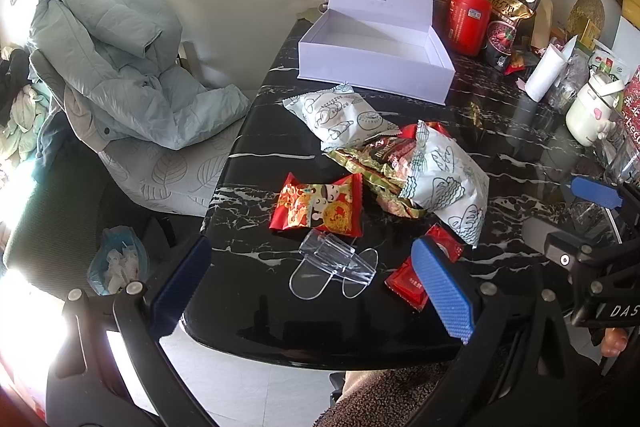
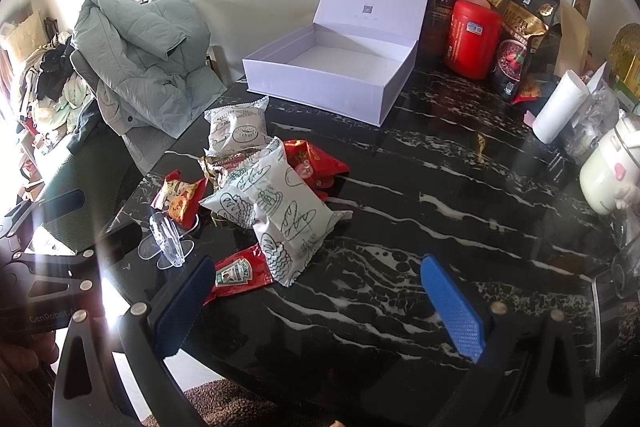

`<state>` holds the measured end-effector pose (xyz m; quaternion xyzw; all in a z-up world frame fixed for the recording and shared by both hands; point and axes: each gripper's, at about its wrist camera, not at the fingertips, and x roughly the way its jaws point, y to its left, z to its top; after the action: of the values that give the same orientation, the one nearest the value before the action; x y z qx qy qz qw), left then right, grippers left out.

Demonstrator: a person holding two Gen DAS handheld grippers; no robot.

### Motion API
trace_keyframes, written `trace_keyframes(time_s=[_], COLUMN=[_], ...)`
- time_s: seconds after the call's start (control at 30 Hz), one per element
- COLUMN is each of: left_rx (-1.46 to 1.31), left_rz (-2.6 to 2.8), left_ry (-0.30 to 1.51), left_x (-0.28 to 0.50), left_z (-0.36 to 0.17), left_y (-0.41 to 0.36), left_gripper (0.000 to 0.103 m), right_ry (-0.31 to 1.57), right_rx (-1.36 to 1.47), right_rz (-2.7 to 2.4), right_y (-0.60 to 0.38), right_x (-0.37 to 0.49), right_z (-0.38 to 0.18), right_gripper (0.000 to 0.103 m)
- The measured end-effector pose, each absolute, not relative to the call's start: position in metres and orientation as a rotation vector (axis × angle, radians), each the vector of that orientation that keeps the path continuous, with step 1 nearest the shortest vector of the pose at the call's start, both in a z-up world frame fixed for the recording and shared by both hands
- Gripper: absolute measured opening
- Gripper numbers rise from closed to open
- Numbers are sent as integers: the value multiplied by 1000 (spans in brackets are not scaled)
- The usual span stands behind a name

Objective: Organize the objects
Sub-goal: 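Move both grippers toward the snacks on the table, then grasp the clear plastic stand with the left gripper while the right grasps the white bread bag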

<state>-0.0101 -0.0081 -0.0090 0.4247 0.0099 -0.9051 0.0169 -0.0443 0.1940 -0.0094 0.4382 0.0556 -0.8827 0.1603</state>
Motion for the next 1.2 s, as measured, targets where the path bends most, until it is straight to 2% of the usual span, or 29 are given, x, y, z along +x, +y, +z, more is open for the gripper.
trace_keyframes(time_s=[0.7,0.97,1.2], left_rx=[1444,1516,1542], left_rz=[-2759,-2736,-2757], left_ry=[136,219,233], left_x=[-19,-29,-36], left_z=[-45,-64,-72], left_y=[-13,-21,-17], left_gripper=[100,90,86], right_ry=[121,113,104], right_rx=[1339,1351,1346], right_rz=[-2366,-2324,-2319], right_y=[190,185,185], right_x=[-53,-63,-72], right_z=[-46,-61,-67], right_gripper=[103,99,97])
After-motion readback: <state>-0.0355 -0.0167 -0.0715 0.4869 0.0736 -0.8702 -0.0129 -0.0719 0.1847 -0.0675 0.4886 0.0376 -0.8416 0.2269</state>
